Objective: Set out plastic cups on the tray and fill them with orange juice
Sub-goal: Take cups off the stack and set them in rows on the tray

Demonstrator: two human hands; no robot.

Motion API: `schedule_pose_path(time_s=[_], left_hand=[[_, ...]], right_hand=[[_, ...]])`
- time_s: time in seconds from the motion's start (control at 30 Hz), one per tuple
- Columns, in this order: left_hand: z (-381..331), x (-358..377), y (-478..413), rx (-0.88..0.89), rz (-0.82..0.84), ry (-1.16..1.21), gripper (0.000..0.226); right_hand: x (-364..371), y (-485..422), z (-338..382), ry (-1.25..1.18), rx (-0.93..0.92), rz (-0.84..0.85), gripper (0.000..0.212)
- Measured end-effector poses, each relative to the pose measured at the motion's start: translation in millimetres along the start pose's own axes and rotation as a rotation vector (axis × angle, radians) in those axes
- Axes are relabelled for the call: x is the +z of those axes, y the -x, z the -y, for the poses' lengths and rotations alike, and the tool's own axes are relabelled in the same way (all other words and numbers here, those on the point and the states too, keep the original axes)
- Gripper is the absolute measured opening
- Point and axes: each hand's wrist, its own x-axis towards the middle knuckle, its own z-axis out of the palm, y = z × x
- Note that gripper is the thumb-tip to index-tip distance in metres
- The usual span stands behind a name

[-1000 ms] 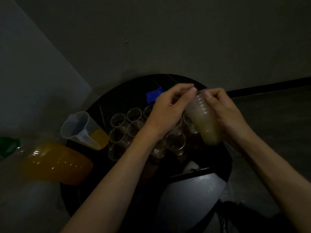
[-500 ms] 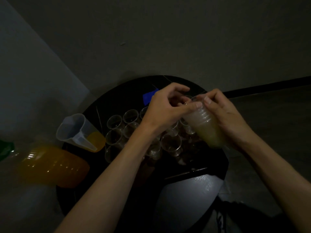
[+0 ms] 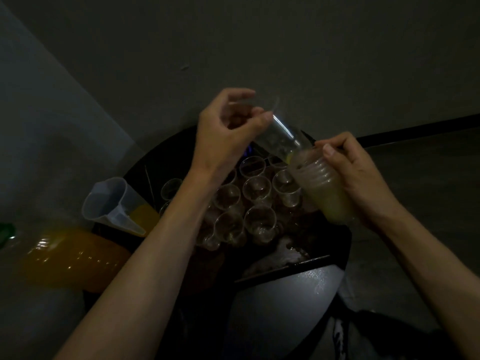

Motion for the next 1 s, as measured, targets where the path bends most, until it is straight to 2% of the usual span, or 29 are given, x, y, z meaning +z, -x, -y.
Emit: schedule_pose_path(time_s=[0.07,0.13,0.2,0.33,0.47,0.67,1.0], left_hand=[[-1,-8,-3,0.023,-0.054,-0.010,0.048],[2,-12,-1,0.037,-0.062,-0.032,0.051],[7,-10,6,0.029,-0.011,-0.078,0.054],[27,6,25,0.051,0.125,-0.314,0.054],[52,28,49,0.100,0.256,-0.459,0.063],[90,47,79,0.140,0.396,-0.607,0.067],[115,59,87,0.132,0.405,-0.689,0.064]], right_hand=[[-3,-1,1,0.006,-0.009,-0.050,0.024],[-9,-4,1,0.013,-0.015,-0.099,0.013],[-16,-7,3,0.000,-0.013,-0.163,0.007],[-28,-10,8,-0.035,-0.028,-0.249,0.011],[-31,-8,9,-0.080,-0.040,-0.263,0.031],[-30,-9,7,-0.100,-0.041,-0.280,0.035],[-25,-8,8,-0.106,-0.023,-0.249,0.039]])
